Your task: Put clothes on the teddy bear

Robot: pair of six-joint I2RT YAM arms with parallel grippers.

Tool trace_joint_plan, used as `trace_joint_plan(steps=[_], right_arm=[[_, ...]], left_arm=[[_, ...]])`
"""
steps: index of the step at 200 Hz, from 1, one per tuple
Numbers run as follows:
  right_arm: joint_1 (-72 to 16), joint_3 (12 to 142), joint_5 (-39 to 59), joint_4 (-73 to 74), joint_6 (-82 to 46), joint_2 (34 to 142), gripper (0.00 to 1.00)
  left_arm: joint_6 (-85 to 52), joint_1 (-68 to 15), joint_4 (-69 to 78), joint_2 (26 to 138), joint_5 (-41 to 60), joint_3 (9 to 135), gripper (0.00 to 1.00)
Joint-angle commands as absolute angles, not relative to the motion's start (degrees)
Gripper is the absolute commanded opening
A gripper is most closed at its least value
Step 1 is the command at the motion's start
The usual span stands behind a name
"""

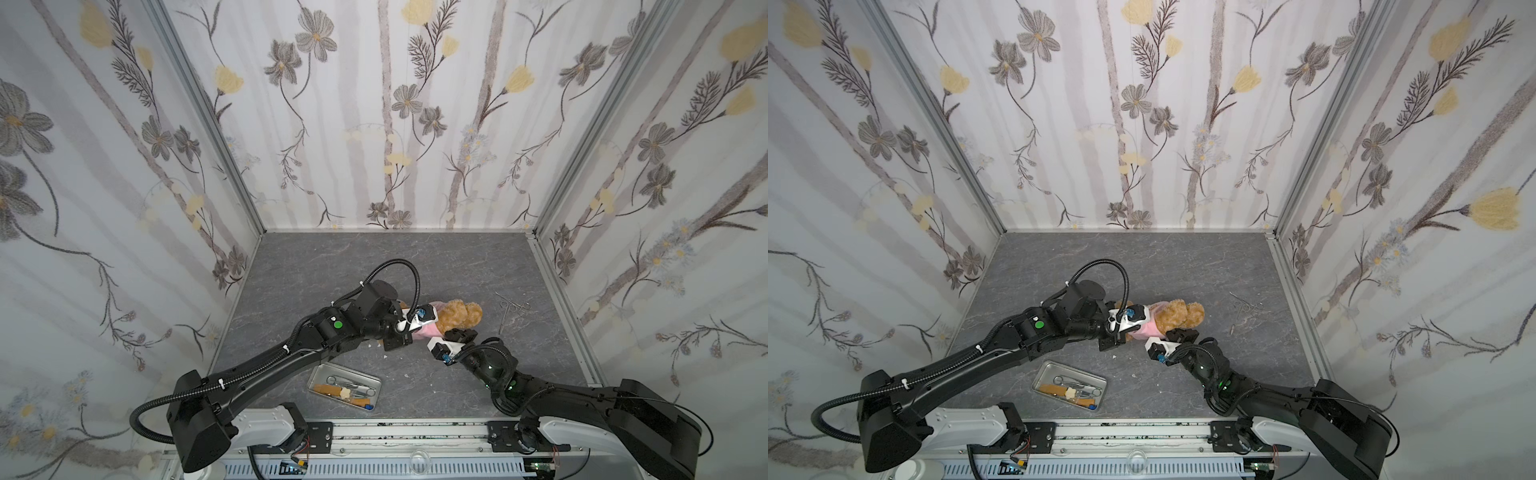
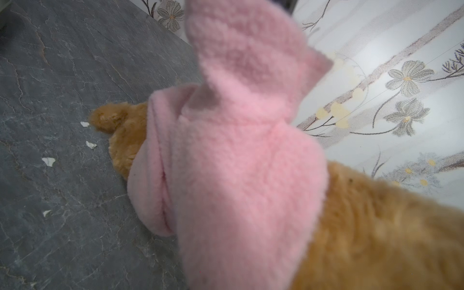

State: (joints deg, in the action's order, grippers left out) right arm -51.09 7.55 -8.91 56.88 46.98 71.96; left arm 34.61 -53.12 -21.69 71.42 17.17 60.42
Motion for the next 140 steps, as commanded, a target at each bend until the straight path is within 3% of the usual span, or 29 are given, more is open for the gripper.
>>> trace_joint_plan(steps=[1,65,106,140], right_arm=[[-51.2,8.3,-8.5,59.6,46.1,72.0,0.08],[-50.9,6.2,-3.7,61.8,40.4,69.1,0.07],[-50.2,5.3,-3.0,61.3,38.6,67.1,0.06],[-49.1,5.2,-0.1,62.8,34.2,66.4,0.06]], left_arm=[[38.6,-53.8,-22.5,71.8,17.0,61.5,0.09],[41.4,-54.2,-22.6,77.3,10.8,63.9,0.17],[40.6,-54.3,-22.5,76.9,10.6,63.3,0.35],[41.3,-54.3,-22.3,76.7,15.8,62.1,0.3]])
